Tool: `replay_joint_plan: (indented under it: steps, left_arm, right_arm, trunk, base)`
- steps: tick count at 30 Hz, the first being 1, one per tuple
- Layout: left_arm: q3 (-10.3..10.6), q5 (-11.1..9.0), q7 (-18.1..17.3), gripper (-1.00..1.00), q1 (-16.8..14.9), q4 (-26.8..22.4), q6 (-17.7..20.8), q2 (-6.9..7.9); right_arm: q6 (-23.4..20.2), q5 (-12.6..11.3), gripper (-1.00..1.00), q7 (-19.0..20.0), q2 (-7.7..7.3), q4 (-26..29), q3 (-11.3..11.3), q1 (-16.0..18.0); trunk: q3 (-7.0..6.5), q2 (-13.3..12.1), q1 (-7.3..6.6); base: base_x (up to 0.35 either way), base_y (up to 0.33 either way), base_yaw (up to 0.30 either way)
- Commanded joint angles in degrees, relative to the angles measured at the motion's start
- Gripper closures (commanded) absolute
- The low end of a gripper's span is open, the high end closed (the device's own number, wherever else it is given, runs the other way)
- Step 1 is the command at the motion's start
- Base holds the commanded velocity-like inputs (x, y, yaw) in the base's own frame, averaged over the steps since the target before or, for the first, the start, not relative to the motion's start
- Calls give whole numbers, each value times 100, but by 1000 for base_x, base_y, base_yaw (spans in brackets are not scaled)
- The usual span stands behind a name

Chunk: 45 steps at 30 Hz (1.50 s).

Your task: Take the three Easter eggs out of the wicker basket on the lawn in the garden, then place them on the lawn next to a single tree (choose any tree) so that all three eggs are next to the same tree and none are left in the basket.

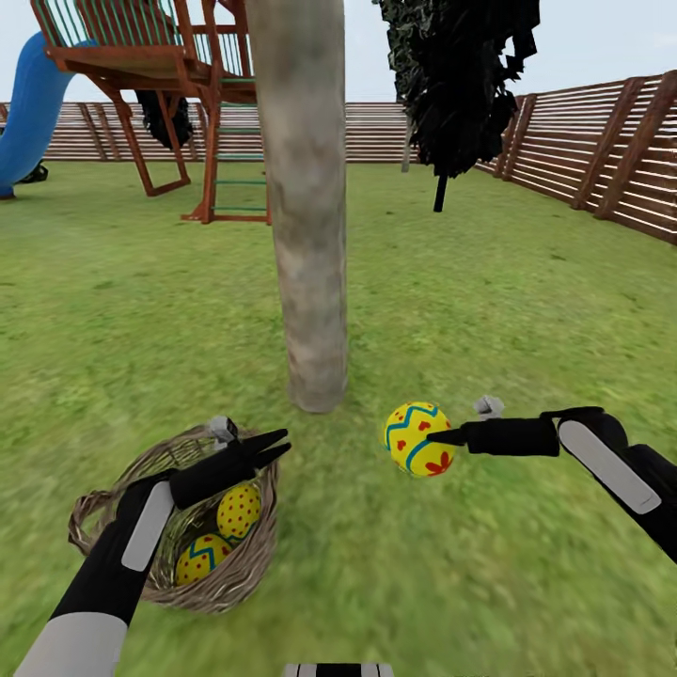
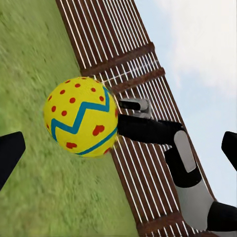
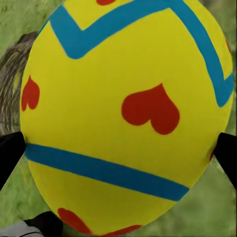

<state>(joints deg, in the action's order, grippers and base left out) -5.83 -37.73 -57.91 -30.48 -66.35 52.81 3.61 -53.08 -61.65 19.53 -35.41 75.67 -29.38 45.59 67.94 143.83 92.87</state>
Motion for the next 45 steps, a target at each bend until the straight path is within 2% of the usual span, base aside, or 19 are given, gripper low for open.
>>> replay_joint_plan:
  steps: [1,4,7,9,11,14,19,21,23,30,33,40,43,45]
  left_arm:
    - [0,-6,-10,-100,-2,-1,27,-3]
    - [2,-1,-6,-100,-2,-1,27,-43]
    - [33,2,4,-100,-2,0,27,-88]
    - [283,10,12,-100,-2,-1,27,-107]
    - [346,4,15,-100,-2,6,27,-113]
    - [361,0,16,-100,-2,8,22,-134]
    - [392,18,36,-100,-2,8,19,-321]
    - [665,21,243,-100,-2,8,19,-340]
    - [778,20,361,-100,-2,8,19,-355]
    - [815,3,386,-100,-2,-1,19,-434]
    - [827,18,390,-100,-2,7,19,-540]
    - [845,11,394,-100,-2,8,19,-554]
    - [1094,6,393,-100,-2,8,19,-568]
    - [1149,0,387,-100,-2,12,19,-668]
  right_arm:
    - [89,61,100,-9,-4,-11,-10,7]
    - [222,92,100,-262,-4,-206,-7,10]
    - [535,167,100,-299,7,-591,-15,11]
    - [743,245,100,-300,7,-712,-15,12]
    - [917,312,100,-286,6,-728,-15,12]
    - [987,327,100,-285,2,-730,-7,12]
    - [1001,304,100,-274,8,-712,-7,12]
    - [1001,301,100,-274,8,-711,-7,12]
    - [1009,288,100,-267,9,-716,-7,12]
    - [1010,268,100,-257,6,-722,-7,12]
    - [1010,267,100,-266,8,-728,-7,12]
    - [1009,293,100,-296,9,-732,-7,12]
    - [1034,320,100,-579,19,-726,-7,12]
    - [1036,333,100,-1054,52,-701,-18,12]
  trunk:
    - [2,2,-1]
    - [0,2,-1]
    - [0,2,-1]
    - [0,2,-1]
    - [0,2,-1]
    - [0,2,-1]
    - [0,2,-1]
    - [-3,2,-1]
    - [-14,2,-1]
    - [-60,2,-1]
    - [-79,2,-1]
    - [-129,2,-1]
    - [-154,2,-1]
    - [-168,2,-1]
  base:
    - [0,0,-110]
    - [0,0,-19]
    - [0,0,-1]
    - [0,0,0]
    - [0,0,0]
    - [0,0,0]
    - [11,-26,0]
    - [124,-224,-45]
    - [149,-260,-177]
    - [119,-137,-210]
    - [14,-16,-212]
    - [158,-228,-177]
    - [181,-254,118]
    - [154,-204,216]
